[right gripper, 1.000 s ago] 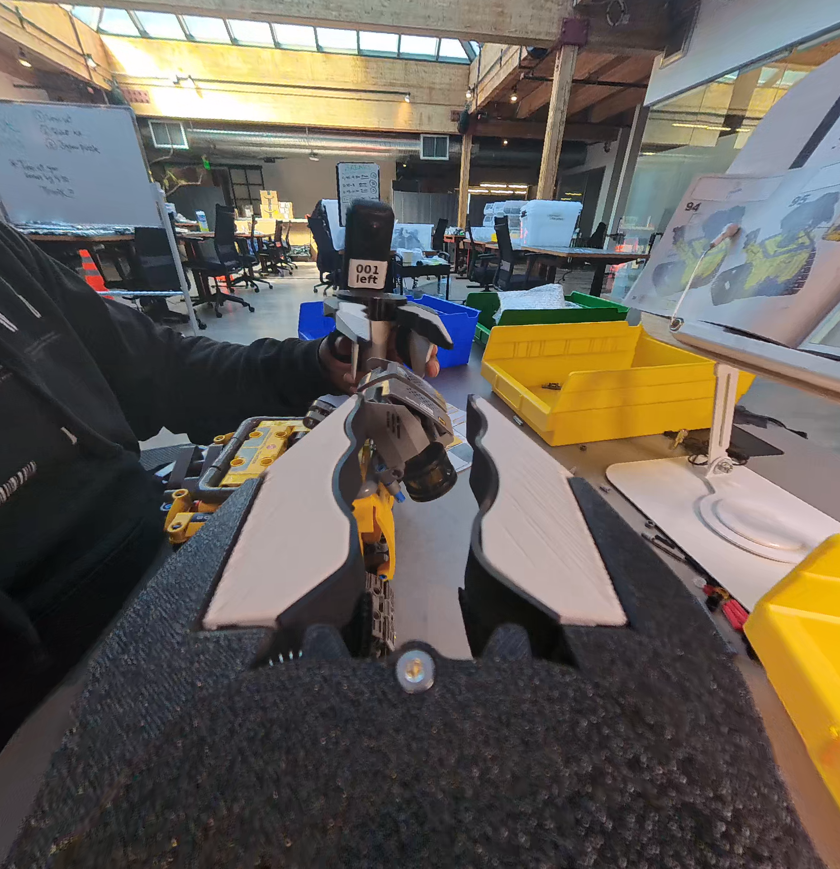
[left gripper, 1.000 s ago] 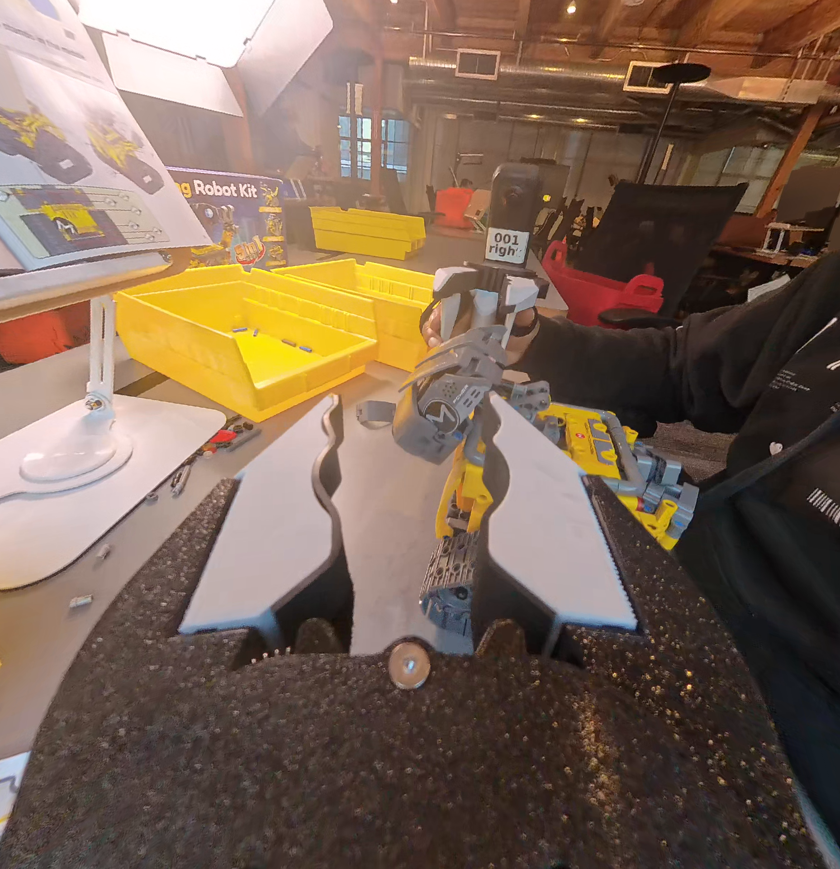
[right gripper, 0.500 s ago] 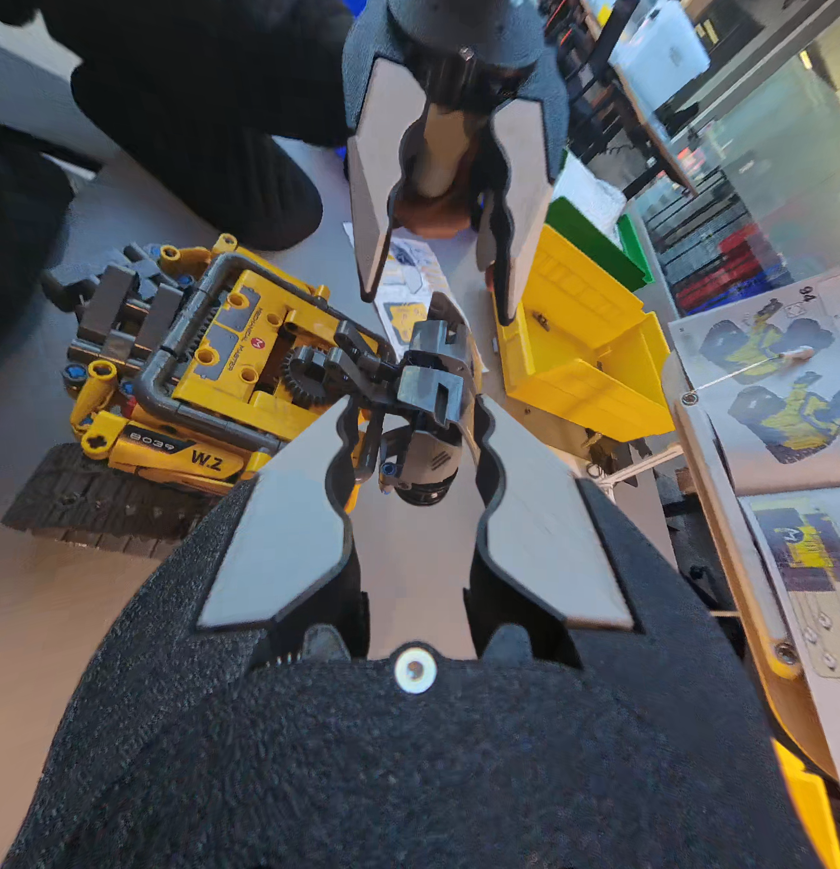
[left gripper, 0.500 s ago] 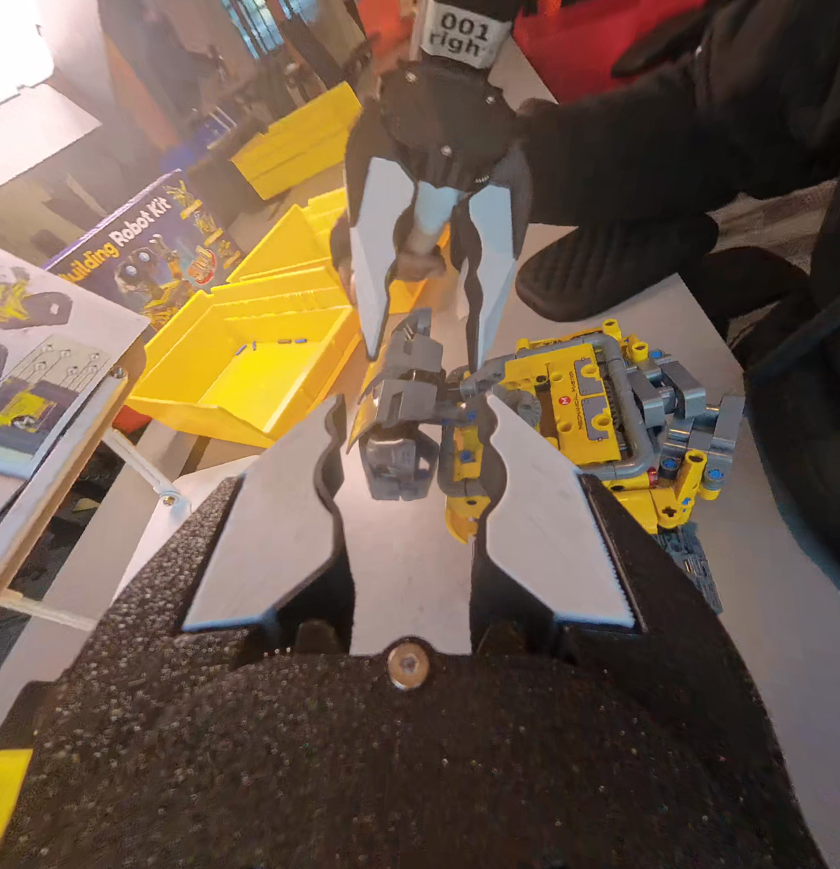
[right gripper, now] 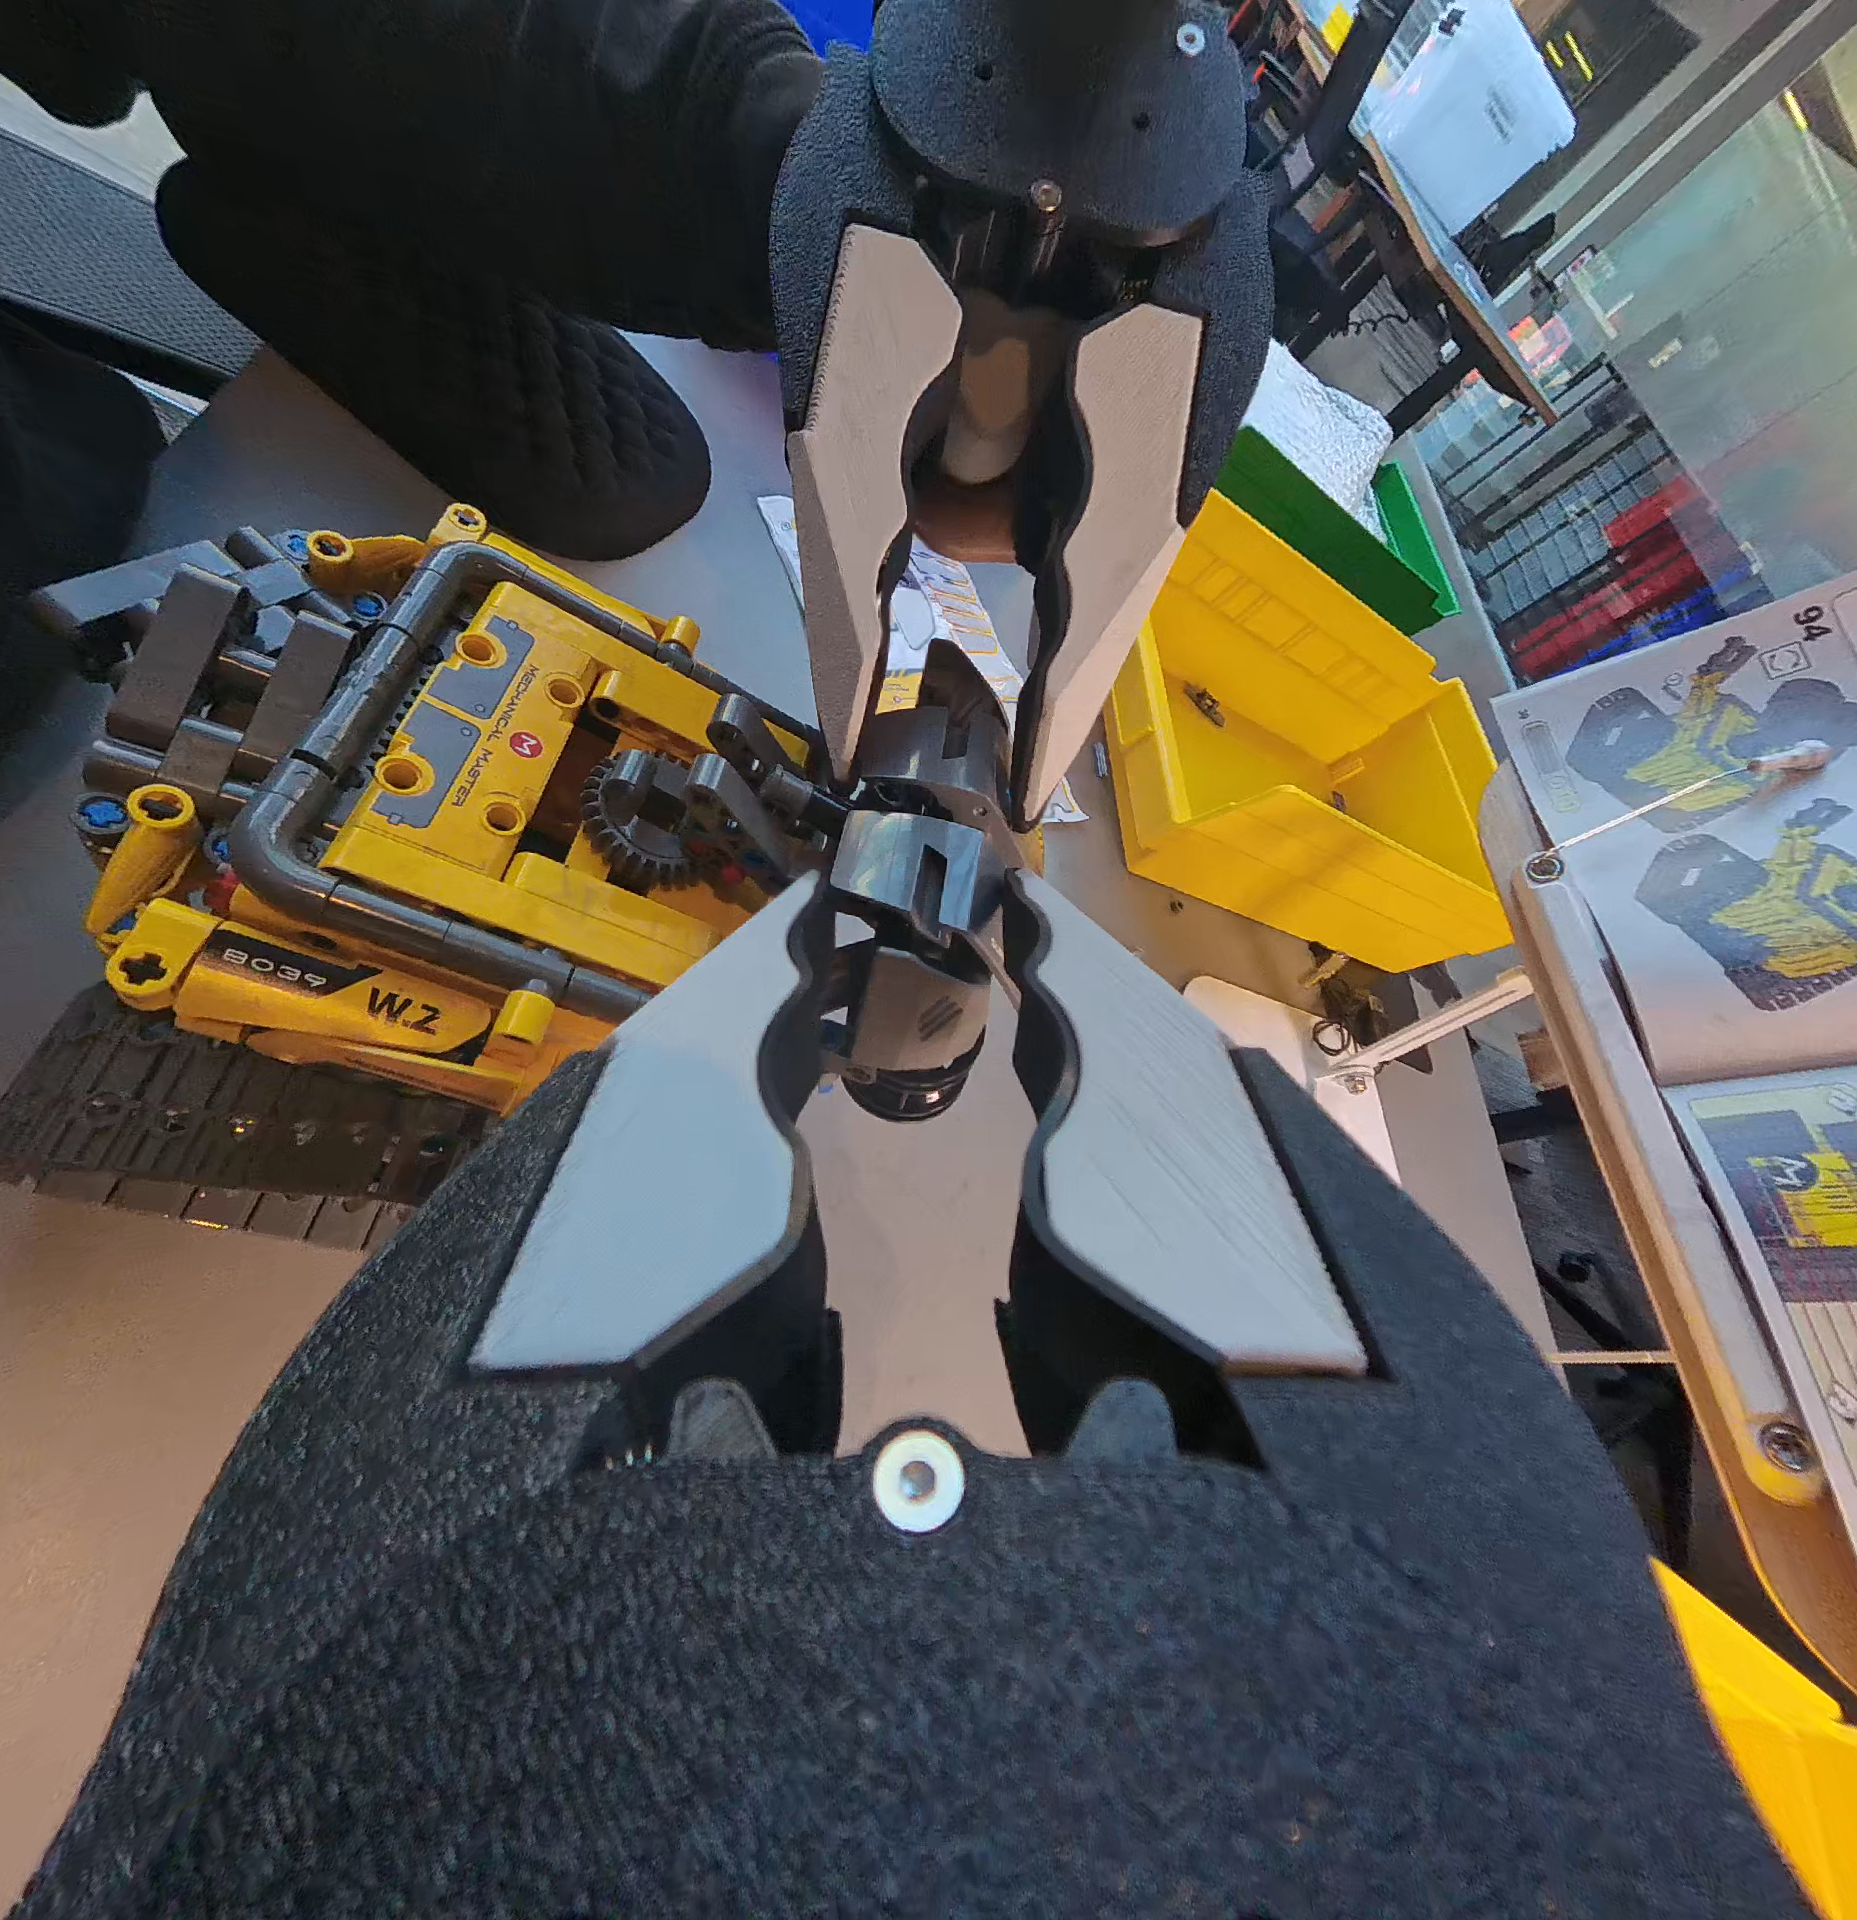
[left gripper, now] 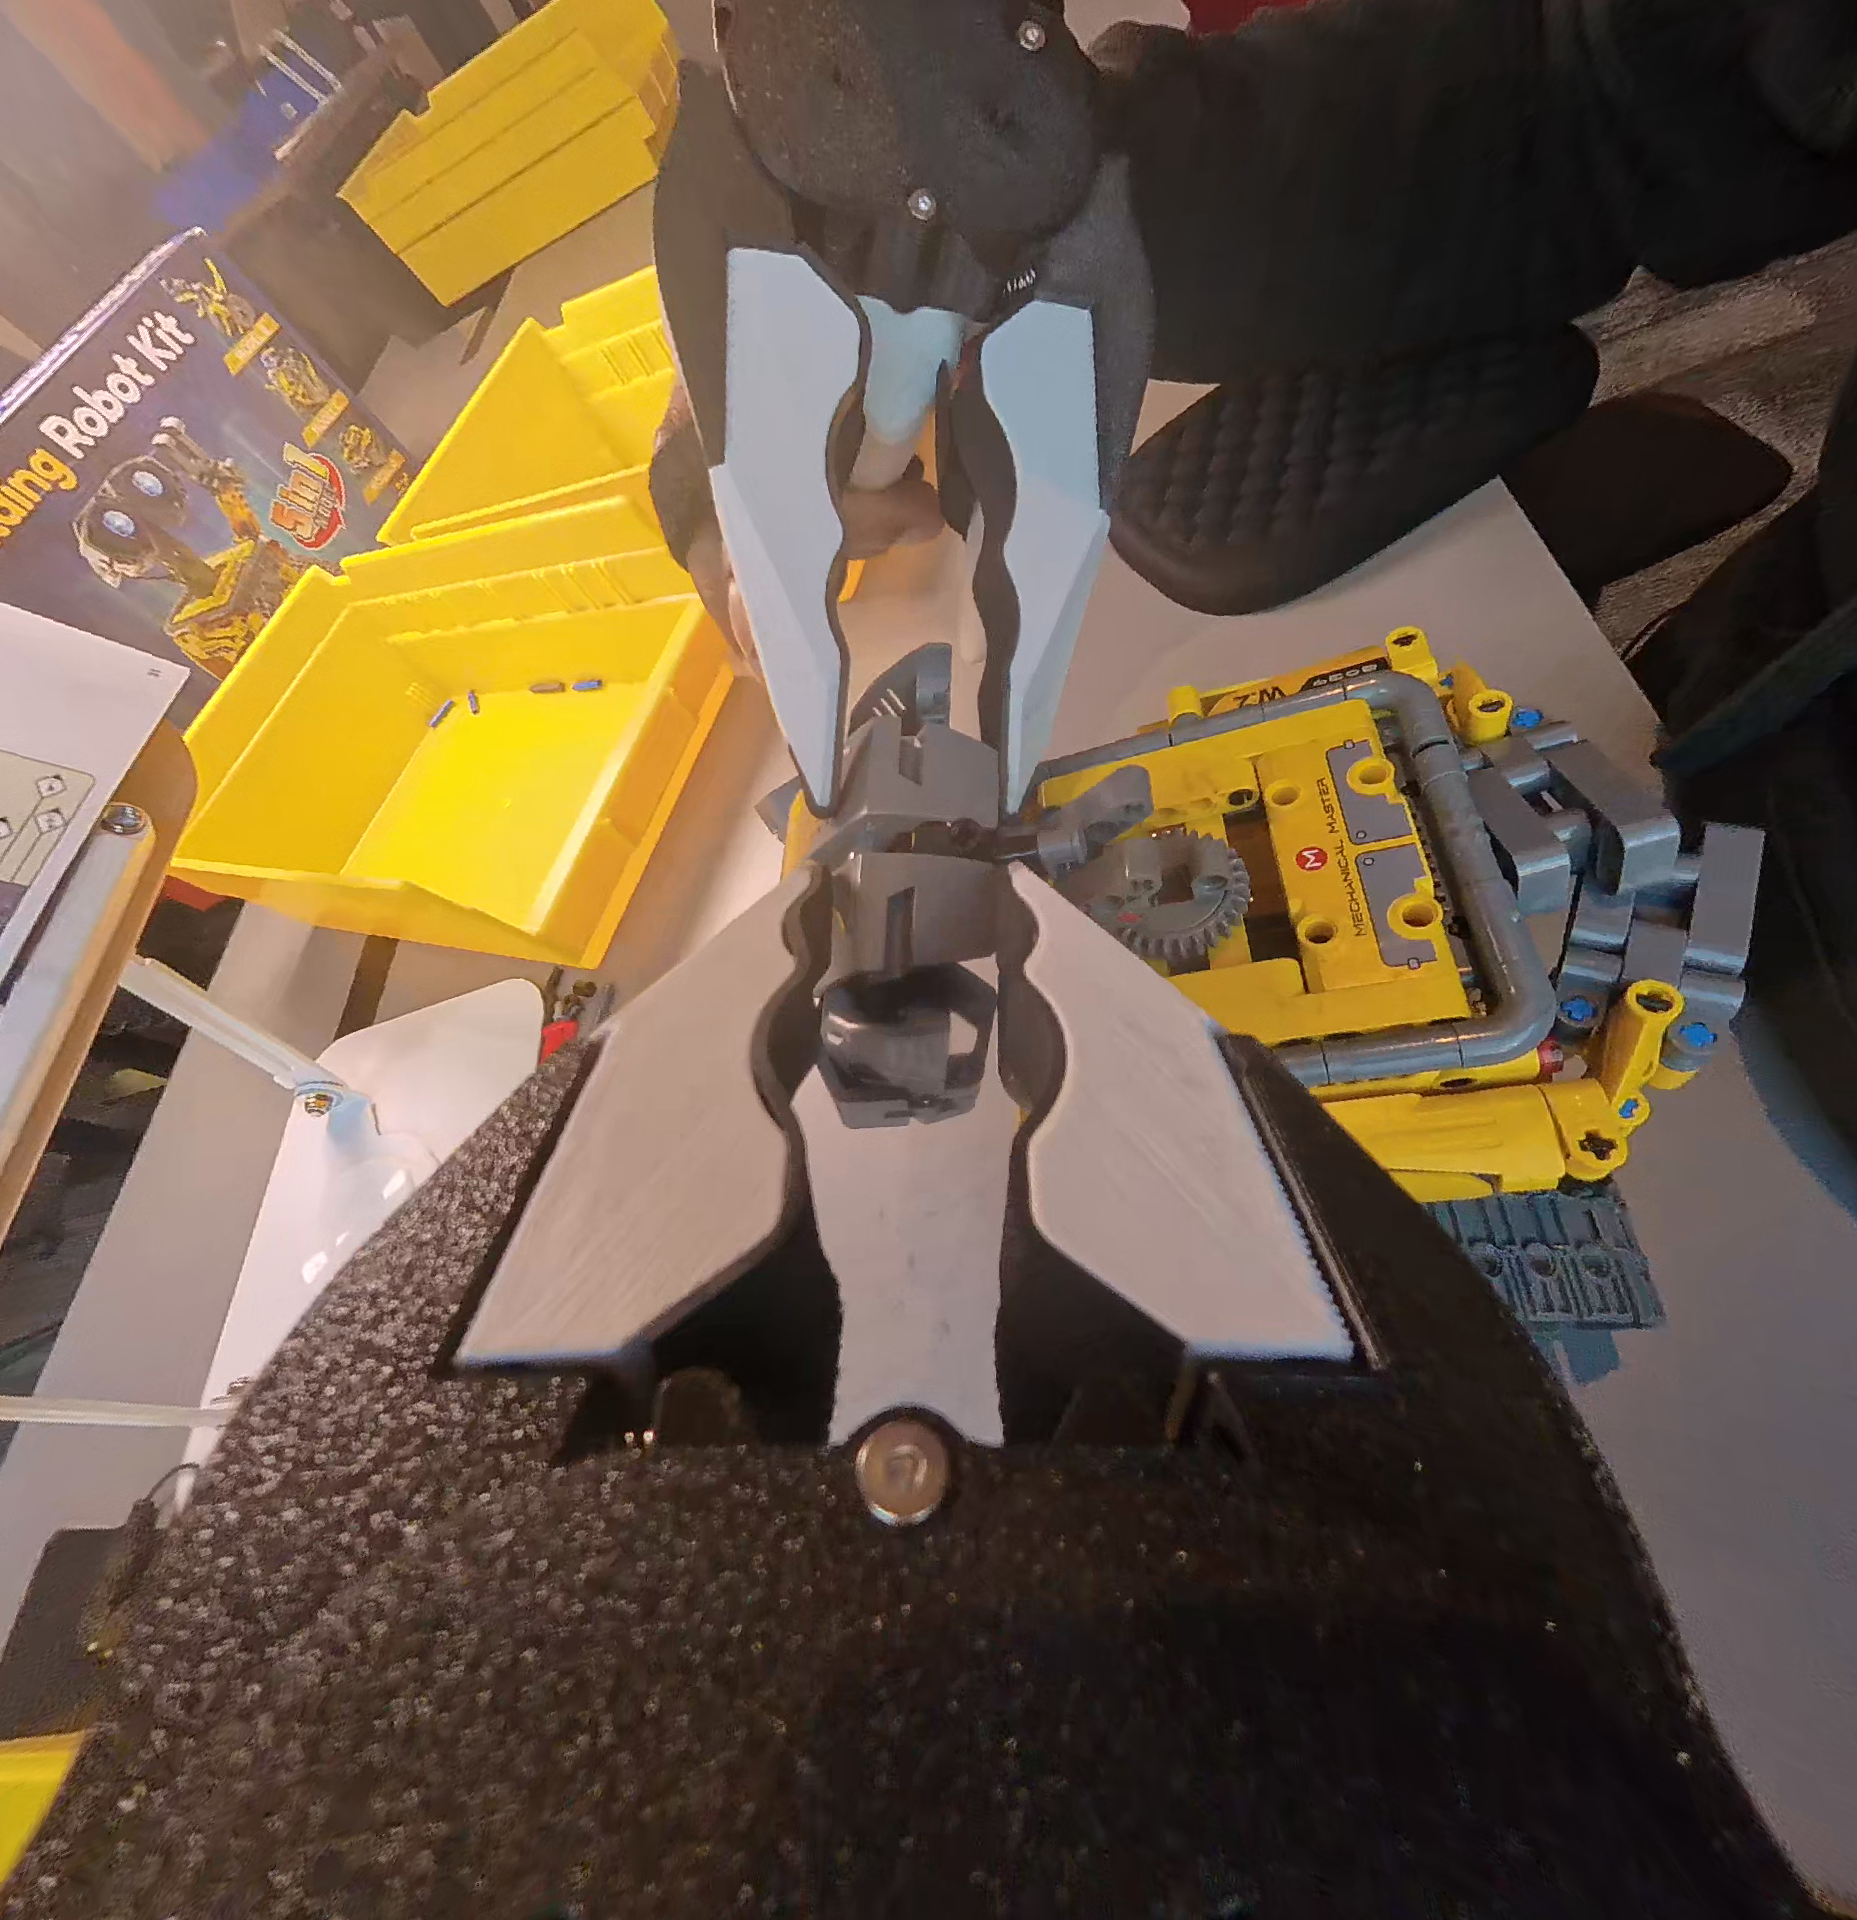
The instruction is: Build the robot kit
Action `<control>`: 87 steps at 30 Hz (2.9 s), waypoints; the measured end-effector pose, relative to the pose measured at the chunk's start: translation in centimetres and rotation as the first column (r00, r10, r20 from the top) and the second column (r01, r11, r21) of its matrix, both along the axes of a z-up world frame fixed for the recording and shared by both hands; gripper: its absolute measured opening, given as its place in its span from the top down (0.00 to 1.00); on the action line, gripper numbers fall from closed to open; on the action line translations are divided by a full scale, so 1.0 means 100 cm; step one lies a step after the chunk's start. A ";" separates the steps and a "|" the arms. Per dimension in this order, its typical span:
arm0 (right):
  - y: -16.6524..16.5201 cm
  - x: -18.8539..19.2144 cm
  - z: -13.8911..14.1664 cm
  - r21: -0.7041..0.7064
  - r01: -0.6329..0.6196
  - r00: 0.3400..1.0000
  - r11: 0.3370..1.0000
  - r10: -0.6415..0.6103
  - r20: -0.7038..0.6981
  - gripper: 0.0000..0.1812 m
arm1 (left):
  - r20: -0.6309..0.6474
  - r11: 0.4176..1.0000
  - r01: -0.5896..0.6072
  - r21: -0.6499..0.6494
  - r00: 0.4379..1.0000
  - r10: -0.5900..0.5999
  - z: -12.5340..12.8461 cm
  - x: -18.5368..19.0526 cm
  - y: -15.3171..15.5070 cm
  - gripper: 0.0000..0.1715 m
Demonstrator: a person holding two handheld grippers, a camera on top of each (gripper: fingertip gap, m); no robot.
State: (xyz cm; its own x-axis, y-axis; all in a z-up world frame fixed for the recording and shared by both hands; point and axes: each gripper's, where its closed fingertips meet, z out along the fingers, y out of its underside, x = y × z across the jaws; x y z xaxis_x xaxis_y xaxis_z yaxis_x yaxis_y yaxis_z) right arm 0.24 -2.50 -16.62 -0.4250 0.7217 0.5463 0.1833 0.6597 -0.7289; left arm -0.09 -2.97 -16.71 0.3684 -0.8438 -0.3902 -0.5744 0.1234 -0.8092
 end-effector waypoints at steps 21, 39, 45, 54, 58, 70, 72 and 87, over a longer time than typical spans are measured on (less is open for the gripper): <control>-0.009 0.064 -0.031 -0.430 0.050 0.987 0.901 0.021 0.159 0.50 | 0.433 0.968 -0.081 -0.239 0.883 0.180 -0.012 -0.049 -0.055 0.52; 0.038 0.028 -0.072 -0.435 0.292 0.956 0.852 -0.278 0.096 0.65 | 0.308 0.954 -0.145 -0.262 0.925 0.225 -0.062 -0.023 -0.045 0.72; 0.052 0.030 -0.070 -0.437 0.326 0.942 0.838 -0.327 0.075 0.72 | 0.336 0.941 -0.176 -0.289 0.902 0.272 -0.063 -0.038 -0.042 0.77; 0.045 0.058 -0.082 -0.396 0.299 0.952 0.868 -0.247 0.179 0.69 | 0.177 0.950 -0.193 -0.247 0.954 0.240 -0.089 -0.023 -0.043 0.55; 0.022 0.050 -0.102 -0.340 0.267 0.953 0.902 -0.194 0.234 0.77 | 0.198 0.941 -0.202 -0.270 0.945 0.259 -0.086 -0.034 -0.040 0.59; 0.005 0.045 -0.098 -0.374 0.200 0.973 0.905 -0.139 0.185 0.85 | 0.229 0.931 -0.261 -0.257 0.919 0.321 -0.083 -0.061 -0.033 0.65; 0.003 0.046 -0.094 -0.391 0.182 0.978 0.902 -0.123 0.170 0.85 | 0.244 0.933 -0.262 -0.247 0.915 0.322 -0.079 -0.061 -0.033 0.65; -0.017 0.083 -0.079 -0.506 0.021 0.965 0.862 0.115 0.236 0.79 | 0.316 0.905 -0.422 -0.044 0.854 0.413 -0.037 -0.096 -0.025 0.55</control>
